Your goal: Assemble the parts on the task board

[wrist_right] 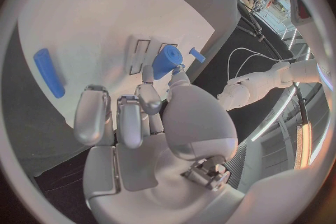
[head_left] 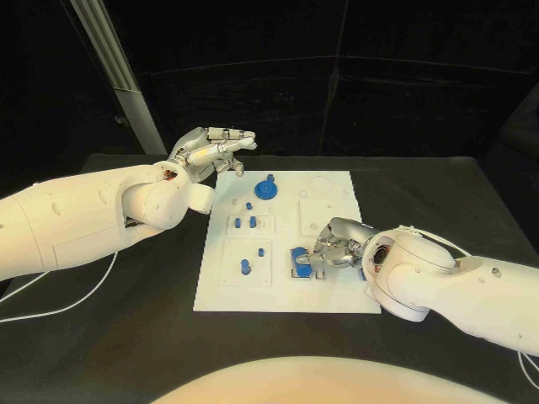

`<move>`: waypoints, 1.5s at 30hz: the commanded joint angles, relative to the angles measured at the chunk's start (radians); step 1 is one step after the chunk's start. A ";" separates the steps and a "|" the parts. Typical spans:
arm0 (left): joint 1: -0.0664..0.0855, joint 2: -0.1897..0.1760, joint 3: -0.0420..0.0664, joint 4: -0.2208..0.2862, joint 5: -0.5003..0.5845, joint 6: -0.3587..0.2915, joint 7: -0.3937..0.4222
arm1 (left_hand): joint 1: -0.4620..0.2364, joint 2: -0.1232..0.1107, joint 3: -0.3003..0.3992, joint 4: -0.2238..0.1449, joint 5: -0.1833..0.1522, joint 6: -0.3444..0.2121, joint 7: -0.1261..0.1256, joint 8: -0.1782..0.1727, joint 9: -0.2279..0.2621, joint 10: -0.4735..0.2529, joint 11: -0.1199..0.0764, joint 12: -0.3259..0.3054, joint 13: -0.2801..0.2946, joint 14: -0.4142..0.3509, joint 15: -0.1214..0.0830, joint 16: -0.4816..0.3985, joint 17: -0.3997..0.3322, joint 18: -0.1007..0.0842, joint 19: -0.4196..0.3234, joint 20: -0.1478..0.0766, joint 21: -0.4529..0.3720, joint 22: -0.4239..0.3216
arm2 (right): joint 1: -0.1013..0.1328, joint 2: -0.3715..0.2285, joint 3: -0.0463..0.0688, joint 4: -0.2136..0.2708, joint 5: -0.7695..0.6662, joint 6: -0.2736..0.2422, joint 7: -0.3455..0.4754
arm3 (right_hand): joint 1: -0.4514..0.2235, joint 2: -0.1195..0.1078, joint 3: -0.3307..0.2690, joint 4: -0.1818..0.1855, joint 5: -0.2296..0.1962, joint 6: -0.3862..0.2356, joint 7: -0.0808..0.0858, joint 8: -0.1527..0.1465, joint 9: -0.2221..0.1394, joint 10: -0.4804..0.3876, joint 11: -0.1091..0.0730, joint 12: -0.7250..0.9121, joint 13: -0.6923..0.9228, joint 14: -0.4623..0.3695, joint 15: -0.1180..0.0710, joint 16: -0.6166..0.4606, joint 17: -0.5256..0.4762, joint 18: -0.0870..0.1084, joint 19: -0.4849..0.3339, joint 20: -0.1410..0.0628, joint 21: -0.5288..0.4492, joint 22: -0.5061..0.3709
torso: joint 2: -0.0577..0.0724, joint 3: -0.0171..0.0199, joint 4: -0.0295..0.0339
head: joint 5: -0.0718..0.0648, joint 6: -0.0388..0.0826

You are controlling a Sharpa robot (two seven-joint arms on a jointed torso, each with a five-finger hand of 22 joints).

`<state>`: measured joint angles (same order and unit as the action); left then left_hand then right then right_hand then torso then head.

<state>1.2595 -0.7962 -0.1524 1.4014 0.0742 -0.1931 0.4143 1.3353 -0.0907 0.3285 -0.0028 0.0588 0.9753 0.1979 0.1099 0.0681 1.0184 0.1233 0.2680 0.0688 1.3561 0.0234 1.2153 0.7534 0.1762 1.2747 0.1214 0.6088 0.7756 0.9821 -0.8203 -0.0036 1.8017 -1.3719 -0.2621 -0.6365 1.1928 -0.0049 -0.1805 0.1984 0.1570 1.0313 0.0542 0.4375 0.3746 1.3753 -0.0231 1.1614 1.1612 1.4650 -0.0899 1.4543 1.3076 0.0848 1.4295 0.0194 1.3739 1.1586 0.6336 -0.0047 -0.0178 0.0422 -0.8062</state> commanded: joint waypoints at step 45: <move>0.002 -0.002 0.000 -0.003 0.001 0.011 -0.004 | 0.003 0.002 -0.006 -0.001 0.001 -0.007 -0.001 0.007 0.000 -0.007 -0.001 0.005 -0.001 0.000 0.005 0.006 -0.002 0.005 0.006 0.002 0.001 -0.003 | 0.001 -0.036 0.000 -0.007 0.044 0.049 0.130 | 0.101 0.071 -0.033 -0.011 0.018 0.008 -0.007 -0.027 0.050 0.022 -0.004 0.002 0.030 0.071 -0.002 0.008 0.082 -0.011 0.006 -0.003 0.016 0.028 | 0.002 -0.0014 0.0032 | 0.004 -0.004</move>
<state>1.2591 -0.7980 -0.1528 1.3967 0.0742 -0.1923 0.4058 1.3353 -0.0907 0.3285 -0.0028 0.0588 0.9753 0.1979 0.1136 0.0681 1.0184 0.1233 0.2680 0.0688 1.3562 0.0234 1.2153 0.7523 0.1762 1.2747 0.1214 0.6088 0.7736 0.9822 -0.8603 -0.0038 1.8014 -1.3253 -0.2235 -0.5003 1.2914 0.0572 -0.2141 0.1936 0.1719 1.0351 0.0504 0.4142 0.4233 1.3883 -0.0286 1.1655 1.1902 1.4650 -0.0896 1.4580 1.3075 0.0849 1.4295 0.0195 1.3837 1.1854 0.6352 -0.0062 -0.0153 0.0451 -0.8093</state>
